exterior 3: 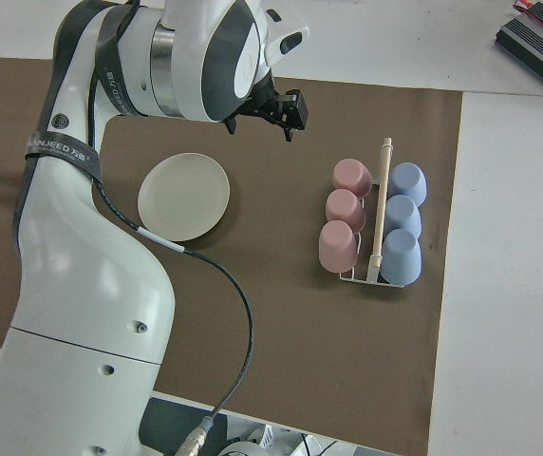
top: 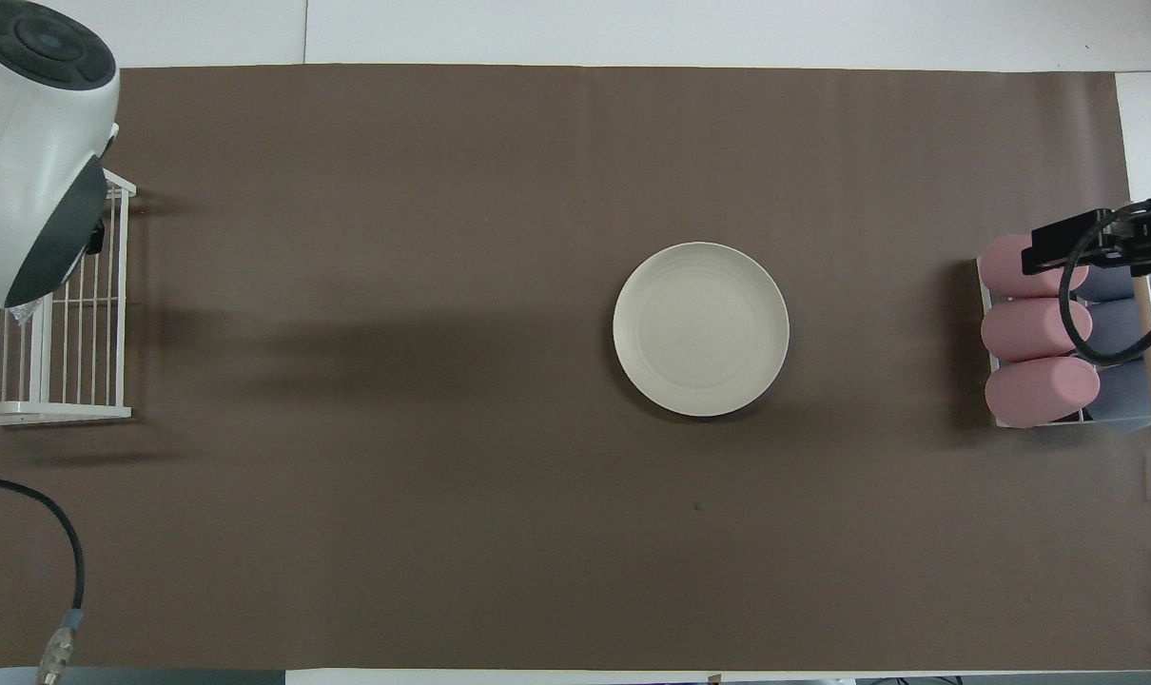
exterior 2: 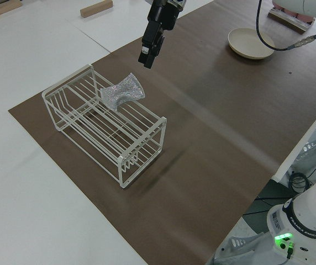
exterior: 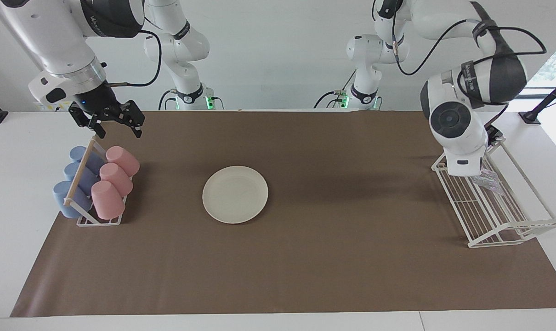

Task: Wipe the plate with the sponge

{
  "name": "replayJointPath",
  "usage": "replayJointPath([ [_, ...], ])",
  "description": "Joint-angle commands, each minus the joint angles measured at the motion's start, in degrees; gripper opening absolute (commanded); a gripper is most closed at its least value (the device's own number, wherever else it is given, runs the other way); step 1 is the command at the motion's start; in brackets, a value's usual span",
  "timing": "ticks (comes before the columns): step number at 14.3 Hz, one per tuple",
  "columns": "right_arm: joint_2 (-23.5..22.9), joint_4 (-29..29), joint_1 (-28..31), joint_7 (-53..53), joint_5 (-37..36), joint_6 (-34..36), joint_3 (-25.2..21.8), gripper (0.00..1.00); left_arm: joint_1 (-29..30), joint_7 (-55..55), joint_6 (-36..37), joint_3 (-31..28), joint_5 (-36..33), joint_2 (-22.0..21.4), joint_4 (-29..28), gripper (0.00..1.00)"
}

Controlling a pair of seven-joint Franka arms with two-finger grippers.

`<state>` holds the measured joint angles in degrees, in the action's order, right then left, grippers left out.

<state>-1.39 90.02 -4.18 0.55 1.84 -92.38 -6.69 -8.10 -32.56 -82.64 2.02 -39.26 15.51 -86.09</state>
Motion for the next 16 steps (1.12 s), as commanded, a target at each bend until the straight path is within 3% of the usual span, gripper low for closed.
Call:
replayJointPath([
  [1, -0.63, -1.08, 0.23, -1.16, -0.08, 0.62, 0.36, 1.0, 1.93, 3.01, -1.64, 0.09, 7.15, -3.98, -1.01, 1.0],
  [6, -0.63, -1.08, 0.23, -1.16, -0.08, 0.62, 0.36, 1.0, 5.2, 10.66, -1.56, -0.09, 23.15, -12.77, -0.48, 1.0],
  [10, -0.63, -1.08, 0.23, -1.16, -0.08, 0.62, 0.45, 1.0, 6.16, 17.07, -0.5, -0.44, 35.01, -16.55, -1.44, 1.0],
  [13, -0.63, -1.08, 0.23, -1.16, -0.08, 0.62, 0.36, 1.0, 6.08, 24.71, -0.32, -1.23, 41.35, -18.66, -5.21, 1.0],
  [16, -0.63, -1.08, 0.23, -1.16, -0.08, 0.62, 0.36, 1.0, 6.08, 25.97, -6.46, -1.84, 44.18, -20.34, -10.23, 1.0],
])
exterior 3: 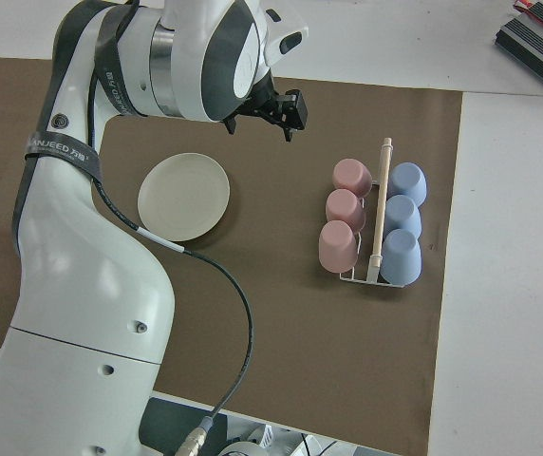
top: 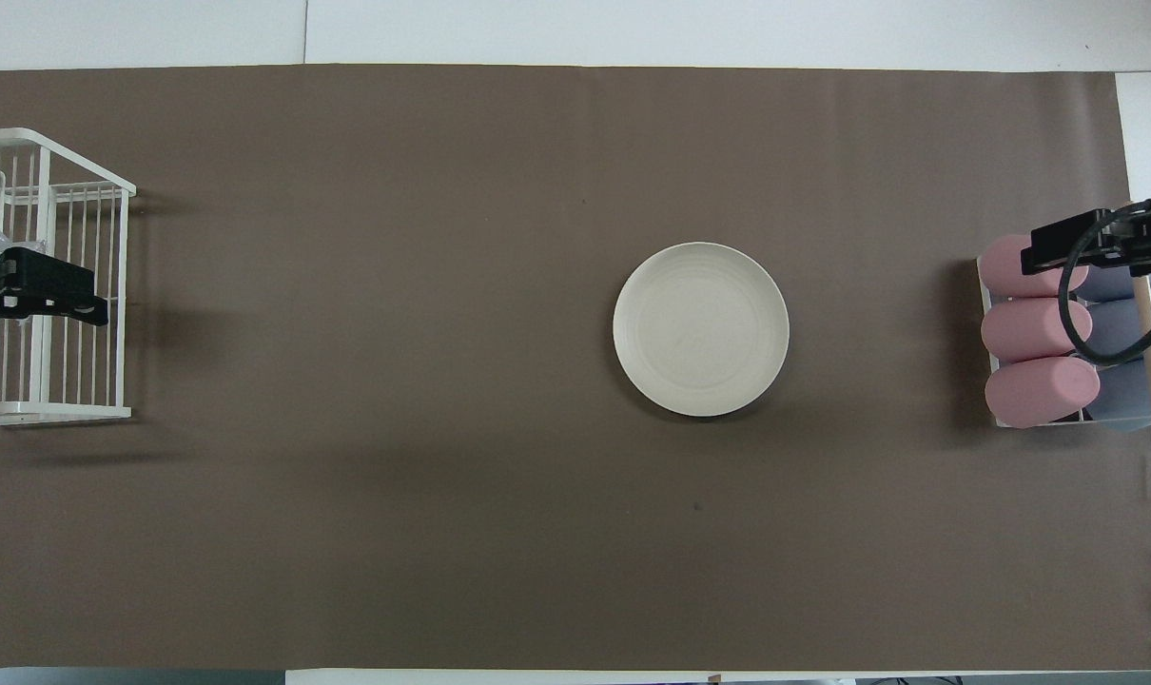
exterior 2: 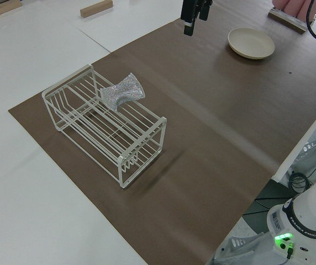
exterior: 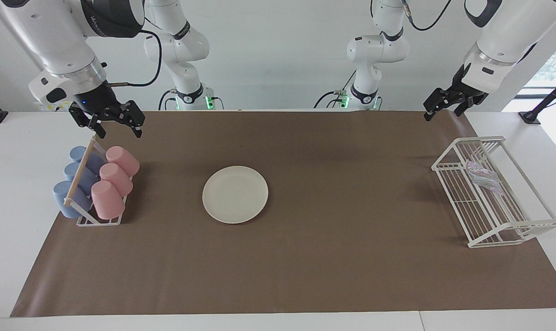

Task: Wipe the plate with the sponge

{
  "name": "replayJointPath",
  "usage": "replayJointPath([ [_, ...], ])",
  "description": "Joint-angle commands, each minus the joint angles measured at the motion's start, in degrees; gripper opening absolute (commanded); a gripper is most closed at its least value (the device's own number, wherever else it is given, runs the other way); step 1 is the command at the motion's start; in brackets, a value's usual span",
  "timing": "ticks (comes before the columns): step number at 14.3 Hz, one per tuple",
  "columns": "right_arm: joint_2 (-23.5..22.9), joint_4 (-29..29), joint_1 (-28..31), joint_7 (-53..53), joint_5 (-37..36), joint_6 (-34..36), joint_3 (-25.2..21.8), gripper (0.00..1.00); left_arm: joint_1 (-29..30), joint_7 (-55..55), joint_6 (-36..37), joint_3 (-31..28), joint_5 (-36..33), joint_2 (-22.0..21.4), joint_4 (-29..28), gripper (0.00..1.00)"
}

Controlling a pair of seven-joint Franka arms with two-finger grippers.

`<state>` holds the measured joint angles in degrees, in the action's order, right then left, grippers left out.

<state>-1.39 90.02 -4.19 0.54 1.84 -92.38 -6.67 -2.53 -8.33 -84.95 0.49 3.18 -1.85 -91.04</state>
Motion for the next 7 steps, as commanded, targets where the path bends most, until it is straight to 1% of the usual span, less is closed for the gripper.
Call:
replayJointPath([
  [1, -0.63, -1.08, 0.23, -1.25, -0.08, 0.62, 0.34, 1.0, 0.6, 1.65, -4.44, -0.31, 1.74, -2.98, -5.63, 1.0],
  [4, -0.63, -1.08, 0.14, -1.25, -0.08, 0.62, 0.34, 1.0, 0.34, 2.09, -3.48, -1.28, 1.22, -2.28, -5.03, 1.0],
  [5, -0.63, -1.08, 0.14, -1.25, -0.08, 0.62, 0.42, 1.0, 0.16, 2.09, -2.08, -1.28, 0.52, -2.02, -4.06, 1.0],
  [6, -0.63, -1.16, 0.14, -1.51, -0.08, 0.62, 0.51, 1.0, -0.27, 2.09, -0.06, -1.02, -1.23, -1.06, -1.71, 1.0],
  [7, -0.63, -1.08, 0.14, -1.6, -0.08, 0.53, 0.6, 1.0, -0.45, 2.09, 1.26, -0.93, -1.42, -0.26, -0.03, 1.0],
])
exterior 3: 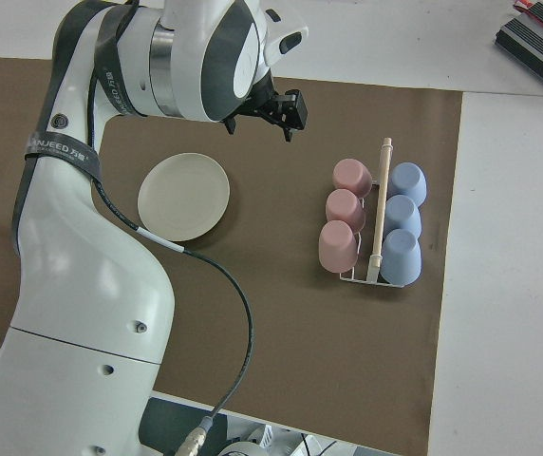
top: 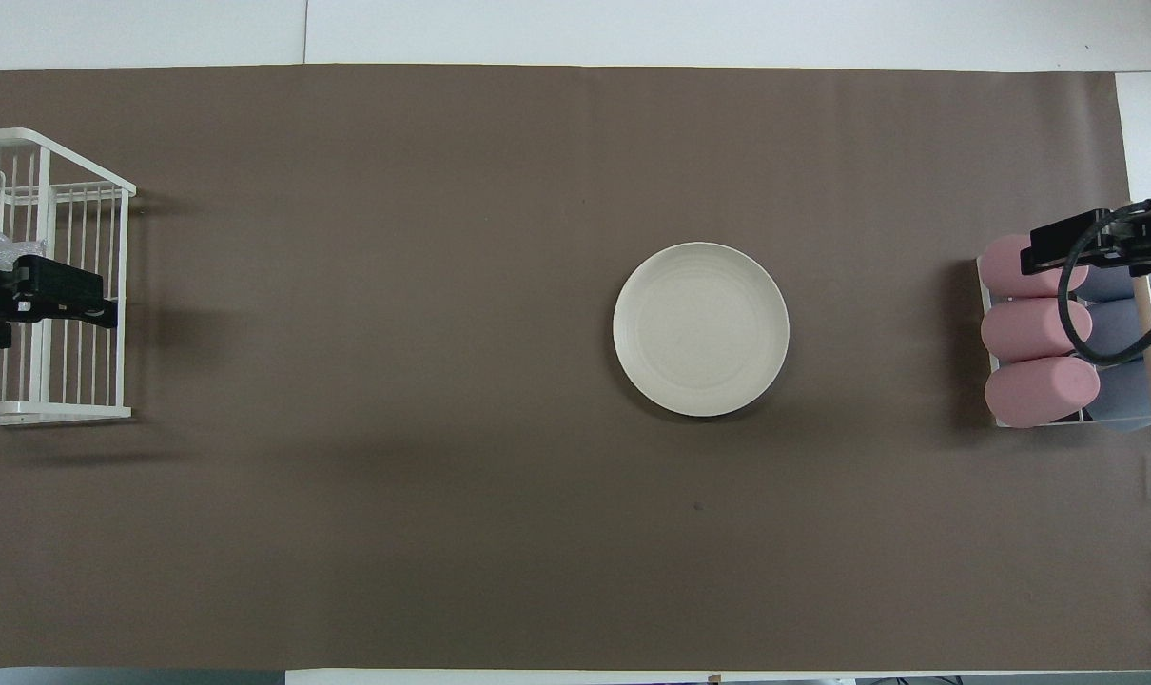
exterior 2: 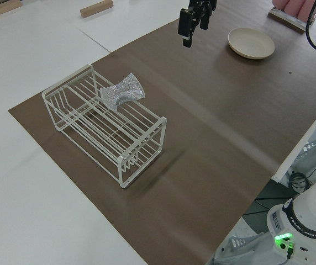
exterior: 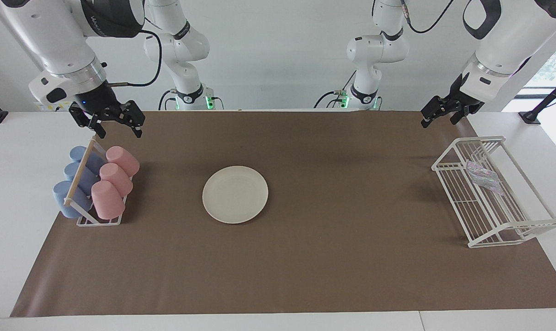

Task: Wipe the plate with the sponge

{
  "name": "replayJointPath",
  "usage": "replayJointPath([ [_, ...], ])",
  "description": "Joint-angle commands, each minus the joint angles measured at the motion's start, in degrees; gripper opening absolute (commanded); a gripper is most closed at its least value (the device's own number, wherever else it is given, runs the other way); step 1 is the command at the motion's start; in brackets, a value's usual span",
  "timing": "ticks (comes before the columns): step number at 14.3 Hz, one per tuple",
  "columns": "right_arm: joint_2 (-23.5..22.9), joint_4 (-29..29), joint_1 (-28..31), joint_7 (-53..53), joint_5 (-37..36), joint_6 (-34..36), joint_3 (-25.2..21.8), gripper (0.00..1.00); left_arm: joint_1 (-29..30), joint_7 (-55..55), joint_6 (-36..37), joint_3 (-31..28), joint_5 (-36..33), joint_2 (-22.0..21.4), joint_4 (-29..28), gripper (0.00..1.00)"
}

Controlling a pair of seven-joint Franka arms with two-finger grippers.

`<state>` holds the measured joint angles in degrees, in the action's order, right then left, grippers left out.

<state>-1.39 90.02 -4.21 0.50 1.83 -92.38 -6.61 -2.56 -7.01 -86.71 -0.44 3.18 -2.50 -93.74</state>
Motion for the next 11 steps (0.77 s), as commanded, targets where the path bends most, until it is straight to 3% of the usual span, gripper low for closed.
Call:
replayJointPath([
  [1, -0.63, -1.08, 0.16, -1.64, -0.08, 0.62, 0.54, 1.0, -0.43, 0.69, 3.56, 0.0, -1.51, 0.39, 3.04, 1.0],
  [11, -0.2, -1.25, 0.6, -1.47, 0.1, 3.43, 0.37, 1.0, -0.78, 0.69, 3.65, 1.06, -1.69, -0.23, 2.95, 1.0],
])
